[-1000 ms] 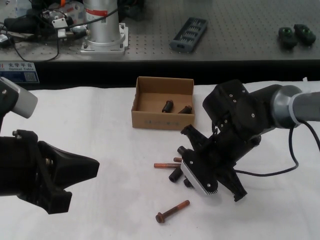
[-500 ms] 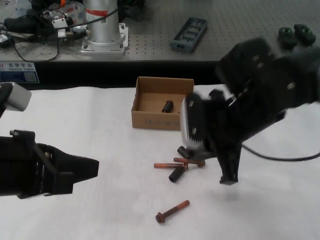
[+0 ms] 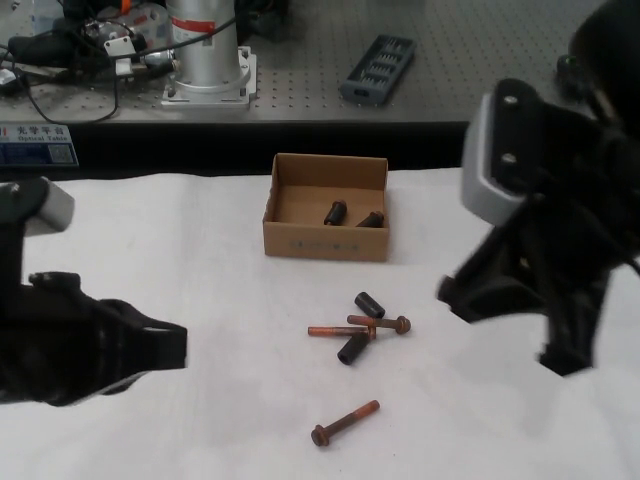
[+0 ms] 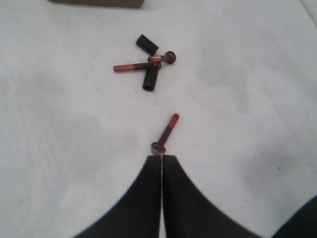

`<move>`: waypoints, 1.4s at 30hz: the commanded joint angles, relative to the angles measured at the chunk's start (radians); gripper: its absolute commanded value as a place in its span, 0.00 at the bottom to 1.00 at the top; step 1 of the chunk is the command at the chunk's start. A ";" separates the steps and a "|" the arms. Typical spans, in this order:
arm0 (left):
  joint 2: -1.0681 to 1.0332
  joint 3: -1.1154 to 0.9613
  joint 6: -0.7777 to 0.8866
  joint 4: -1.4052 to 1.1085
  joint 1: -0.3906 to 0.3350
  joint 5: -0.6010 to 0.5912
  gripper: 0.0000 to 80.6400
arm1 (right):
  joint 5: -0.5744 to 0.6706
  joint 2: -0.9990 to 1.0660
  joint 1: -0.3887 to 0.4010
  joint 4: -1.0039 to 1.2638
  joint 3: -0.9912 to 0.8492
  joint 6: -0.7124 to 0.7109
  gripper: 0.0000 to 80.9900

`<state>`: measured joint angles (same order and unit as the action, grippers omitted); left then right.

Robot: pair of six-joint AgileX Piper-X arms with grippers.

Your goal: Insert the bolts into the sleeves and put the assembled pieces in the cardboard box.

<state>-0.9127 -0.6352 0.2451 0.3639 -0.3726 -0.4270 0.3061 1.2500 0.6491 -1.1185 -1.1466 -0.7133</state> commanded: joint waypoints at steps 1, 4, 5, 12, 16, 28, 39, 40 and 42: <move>-0.057 -0.002 0.299 -0.002 -0.140 0.279 0.01 | 0.019 -0.017 0.000 -0.031 -0.005 0.002 0.03; -0.131 -0.002 0.522 -0.007 -0.227 0.387 0.01 | 0.014 -0.038 0.000 -0.086 -0.005 0.002 0.03; -0.155 -0.002 0.595 -0.018 -0.254 0.410 0.01 | 0.007 -0.044 0.000 -0.100 -0.005 0.002 0.03; -0.387 -0.004 0.845 -0.267 -0.354 0.439 0.02 | -0.046 -0.078 0.000 -0.170 -0.005 0.002 0.03; -0.502 -0.004 0.995 -0.432 -0.375 0.427 0.16 | -0.045 -0.097 0.000 -0.204 -0.005 0.002 0.03; -0.640 -0.103 1.314 -0.449 -0.392 0.378 0.33 | -0.045 -0.134 0.000 -0.217 -0.005 0.002 0.03; -0.687 -0.173 1.218 -0.438 -0.410 0.357 0.33 | -0.045 -0.134 0.000 -0.217 -0.005 0.002 0.03; -0.687 -0.173 1.149 -0.438 -0.410 0.344 0.33 | -0.045 -0.134 0.000 -0.217 -0.005 0.002 0.03; -0.687 -0.173 0.918 -0.438 -0.407 0.311 0.32 | -0.045 -0.134 0.000 -0.217 -0.005 0.002 0.03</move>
<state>-1.5983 -0.7984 1.4887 -0.0776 -0.7791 -0.0717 0.2501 1.1262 0.6491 -1.3344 -1.1466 -0.7133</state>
